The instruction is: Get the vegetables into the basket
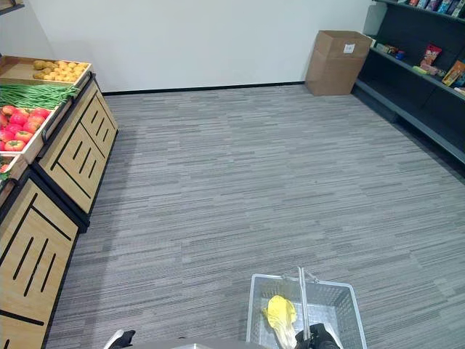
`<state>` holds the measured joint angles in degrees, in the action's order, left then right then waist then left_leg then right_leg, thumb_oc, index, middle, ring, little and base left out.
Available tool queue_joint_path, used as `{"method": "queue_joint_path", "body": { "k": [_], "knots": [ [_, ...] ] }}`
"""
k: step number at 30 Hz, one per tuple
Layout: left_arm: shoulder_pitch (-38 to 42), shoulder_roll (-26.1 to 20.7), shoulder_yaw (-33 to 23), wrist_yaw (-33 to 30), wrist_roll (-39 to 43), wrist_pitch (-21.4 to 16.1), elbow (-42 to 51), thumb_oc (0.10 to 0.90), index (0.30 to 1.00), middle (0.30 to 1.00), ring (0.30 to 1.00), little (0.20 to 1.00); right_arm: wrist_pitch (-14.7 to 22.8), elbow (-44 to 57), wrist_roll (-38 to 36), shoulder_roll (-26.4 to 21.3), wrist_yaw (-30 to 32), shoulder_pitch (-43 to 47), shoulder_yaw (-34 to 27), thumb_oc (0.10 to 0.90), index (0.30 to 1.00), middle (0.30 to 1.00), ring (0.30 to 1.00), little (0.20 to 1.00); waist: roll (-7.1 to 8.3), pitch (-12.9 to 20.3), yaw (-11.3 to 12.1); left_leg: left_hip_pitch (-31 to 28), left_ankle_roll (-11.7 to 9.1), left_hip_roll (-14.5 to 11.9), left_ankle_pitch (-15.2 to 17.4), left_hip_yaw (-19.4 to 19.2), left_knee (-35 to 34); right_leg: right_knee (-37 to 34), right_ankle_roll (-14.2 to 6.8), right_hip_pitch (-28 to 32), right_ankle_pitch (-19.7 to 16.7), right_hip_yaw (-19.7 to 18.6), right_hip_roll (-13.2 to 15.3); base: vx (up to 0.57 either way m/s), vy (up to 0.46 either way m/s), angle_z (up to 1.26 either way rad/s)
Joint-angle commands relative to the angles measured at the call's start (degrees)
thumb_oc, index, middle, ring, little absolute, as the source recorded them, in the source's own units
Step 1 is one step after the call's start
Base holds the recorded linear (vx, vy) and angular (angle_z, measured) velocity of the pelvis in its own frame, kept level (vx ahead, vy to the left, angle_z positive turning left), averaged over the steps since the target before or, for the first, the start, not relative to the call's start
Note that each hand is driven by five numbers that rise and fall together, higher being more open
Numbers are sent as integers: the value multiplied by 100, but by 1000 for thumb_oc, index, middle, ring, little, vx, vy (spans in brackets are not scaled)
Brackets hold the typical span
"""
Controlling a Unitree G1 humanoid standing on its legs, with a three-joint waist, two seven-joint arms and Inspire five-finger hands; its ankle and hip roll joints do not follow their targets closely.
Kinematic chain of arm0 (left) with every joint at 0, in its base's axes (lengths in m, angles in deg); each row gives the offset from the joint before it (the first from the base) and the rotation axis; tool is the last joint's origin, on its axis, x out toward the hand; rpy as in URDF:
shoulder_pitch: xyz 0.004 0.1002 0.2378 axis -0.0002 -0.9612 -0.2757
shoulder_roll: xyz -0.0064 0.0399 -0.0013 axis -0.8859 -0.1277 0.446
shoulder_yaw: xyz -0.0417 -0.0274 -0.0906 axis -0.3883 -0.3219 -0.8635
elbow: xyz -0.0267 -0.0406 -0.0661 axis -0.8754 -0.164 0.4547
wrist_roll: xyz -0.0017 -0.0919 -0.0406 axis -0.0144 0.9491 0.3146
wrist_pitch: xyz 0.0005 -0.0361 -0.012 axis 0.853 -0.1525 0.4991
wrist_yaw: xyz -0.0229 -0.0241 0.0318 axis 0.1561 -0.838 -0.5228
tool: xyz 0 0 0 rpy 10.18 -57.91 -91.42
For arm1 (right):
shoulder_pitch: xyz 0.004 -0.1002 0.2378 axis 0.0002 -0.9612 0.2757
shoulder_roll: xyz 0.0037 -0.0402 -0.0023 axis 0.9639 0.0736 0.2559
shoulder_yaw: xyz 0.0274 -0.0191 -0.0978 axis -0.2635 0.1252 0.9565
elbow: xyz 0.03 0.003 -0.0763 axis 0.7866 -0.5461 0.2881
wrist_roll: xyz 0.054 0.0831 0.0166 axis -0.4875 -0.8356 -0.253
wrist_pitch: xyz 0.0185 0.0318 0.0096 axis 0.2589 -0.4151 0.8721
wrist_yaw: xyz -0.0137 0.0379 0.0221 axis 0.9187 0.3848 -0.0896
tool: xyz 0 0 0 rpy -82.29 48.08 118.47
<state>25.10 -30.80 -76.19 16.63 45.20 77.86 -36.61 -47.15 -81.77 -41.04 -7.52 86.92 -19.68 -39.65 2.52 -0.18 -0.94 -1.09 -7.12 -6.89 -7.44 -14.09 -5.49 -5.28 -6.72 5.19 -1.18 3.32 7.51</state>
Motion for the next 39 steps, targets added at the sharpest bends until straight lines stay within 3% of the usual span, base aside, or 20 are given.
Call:
{"method": "queue_joint_path", "body": {
  "k": [1, 13, 14, 39],
  "knots": [
    [689, -63, 5, -91, 160, -166, -40, 900, 1000, 1000, 1000, 1000, -1, -54, 61, -122, -22, 322, 33, 400, 300, 300, 300, 300, 11, -436, 56, -400, 131, 114, 439, -30, 49, 293, -419, 0, -220, 117, 340, 0, 0, 0],
    [693, -77, 11, 101, 246, -223, -111, 900, 1000, 1000, 1000, 1000, 39, -80, -52, -119, -112, 308, 5, 400, 300, 300, 300, 300, 32, -456, 62, -430, 192, 200, 512, -31, 49, 362, -449, -27, -210, 89, 387, 0, 6, 0],
    [653, 129, -167, 525, 993, -333, -294, 900, 1000, 1000, 1000, 1000, -18, -501, -915, 243, -463, 407, -139, 400, 300, 300, 300, 300, 12, -424, -6, -553, 244, 299, 515, -475, 49, 129, -215, 46, -306, 959, -56, 0, 0, 0],
    [570, 184, -110, 649, 836, -318, -359, 900, 1000, 1000, 1000, 1000, -78, -719, -745, 251, -588, 389, -103, 400, 300, 300, 300, 300, -22, -409, 21, -632, 273, 336, 624, -490, 49, 132, -266, 70, -350, 931, 22, 3, 10, 1]
  ]
}}
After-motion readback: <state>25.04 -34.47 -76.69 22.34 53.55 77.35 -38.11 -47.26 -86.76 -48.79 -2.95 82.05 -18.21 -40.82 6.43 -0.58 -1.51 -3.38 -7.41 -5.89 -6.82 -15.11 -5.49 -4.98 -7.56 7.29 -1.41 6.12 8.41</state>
